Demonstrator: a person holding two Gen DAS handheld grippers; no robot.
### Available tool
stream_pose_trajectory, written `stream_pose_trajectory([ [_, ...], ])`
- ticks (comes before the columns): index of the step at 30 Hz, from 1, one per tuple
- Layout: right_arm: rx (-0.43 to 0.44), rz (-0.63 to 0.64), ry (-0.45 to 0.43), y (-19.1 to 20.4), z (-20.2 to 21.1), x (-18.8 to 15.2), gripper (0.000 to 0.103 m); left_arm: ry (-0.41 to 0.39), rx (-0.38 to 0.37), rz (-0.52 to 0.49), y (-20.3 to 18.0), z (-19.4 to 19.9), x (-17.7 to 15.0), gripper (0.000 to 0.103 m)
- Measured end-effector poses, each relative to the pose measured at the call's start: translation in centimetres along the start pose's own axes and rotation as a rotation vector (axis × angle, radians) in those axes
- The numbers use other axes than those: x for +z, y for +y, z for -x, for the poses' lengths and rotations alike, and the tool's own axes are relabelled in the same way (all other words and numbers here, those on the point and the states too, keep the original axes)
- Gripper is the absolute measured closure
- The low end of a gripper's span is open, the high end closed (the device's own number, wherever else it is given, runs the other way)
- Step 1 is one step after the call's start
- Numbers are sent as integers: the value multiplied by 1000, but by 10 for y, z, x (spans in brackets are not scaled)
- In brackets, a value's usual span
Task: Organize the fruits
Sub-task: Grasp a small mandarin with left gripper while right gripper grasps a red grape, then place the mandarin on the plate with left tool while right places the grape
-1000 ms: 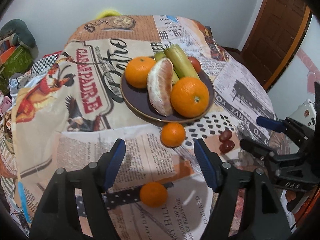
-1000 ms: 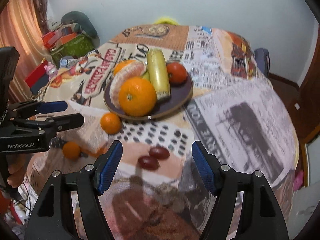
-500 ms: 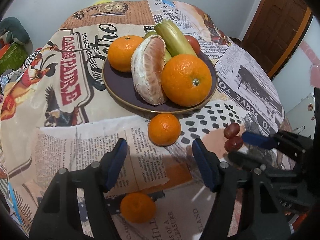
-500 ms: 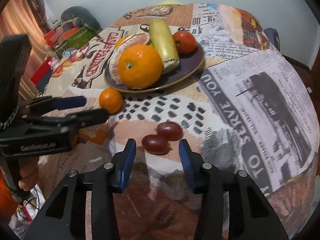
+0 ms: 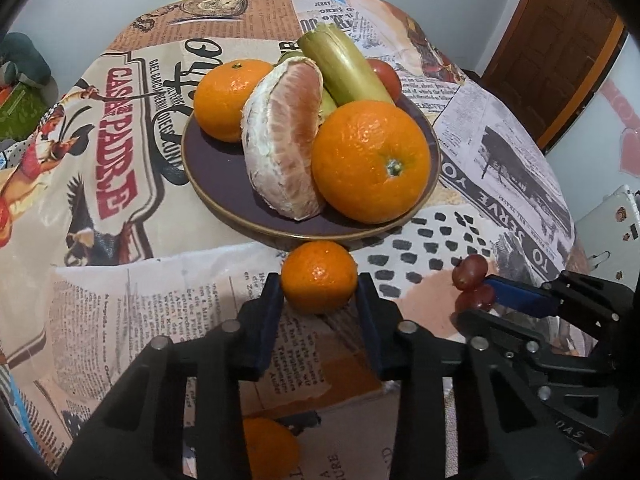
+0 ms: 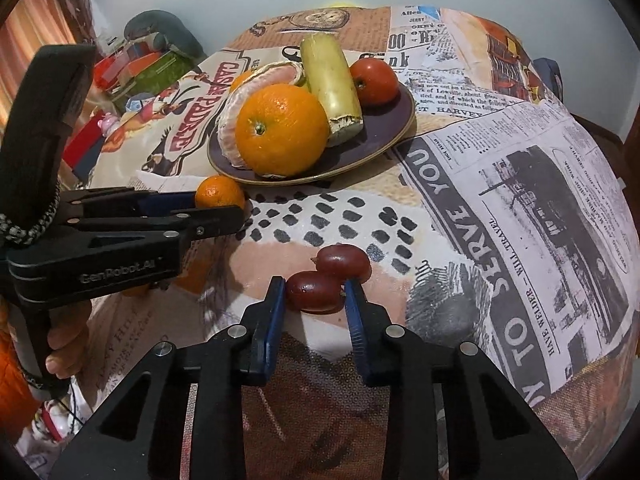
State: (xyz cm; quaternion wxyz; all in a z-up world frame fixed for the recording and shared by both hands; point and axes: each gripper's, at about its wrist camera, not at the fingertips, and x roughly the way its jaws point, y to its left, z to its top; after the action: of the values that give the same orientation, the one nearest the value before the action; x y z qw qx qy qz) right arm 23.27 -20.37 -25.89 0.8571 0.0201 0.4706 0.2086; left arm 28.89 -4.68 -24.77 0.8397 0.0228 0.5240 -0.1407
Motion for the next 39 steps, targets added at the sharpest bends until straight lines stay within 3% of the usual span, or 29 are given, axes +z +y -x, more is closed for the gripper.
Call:
stream_pose_trajectory([
  [12,4,-8,-51,2,19,6,76,-17,-3,41,12,22,-6,66],
  [25,-28,8,-142,-3,34,35,76,-143,70,67,28,56,11,66],
  [39,-51,-2,-190,-26,15,78,76,-166,101,99,50,41,39,66],
])
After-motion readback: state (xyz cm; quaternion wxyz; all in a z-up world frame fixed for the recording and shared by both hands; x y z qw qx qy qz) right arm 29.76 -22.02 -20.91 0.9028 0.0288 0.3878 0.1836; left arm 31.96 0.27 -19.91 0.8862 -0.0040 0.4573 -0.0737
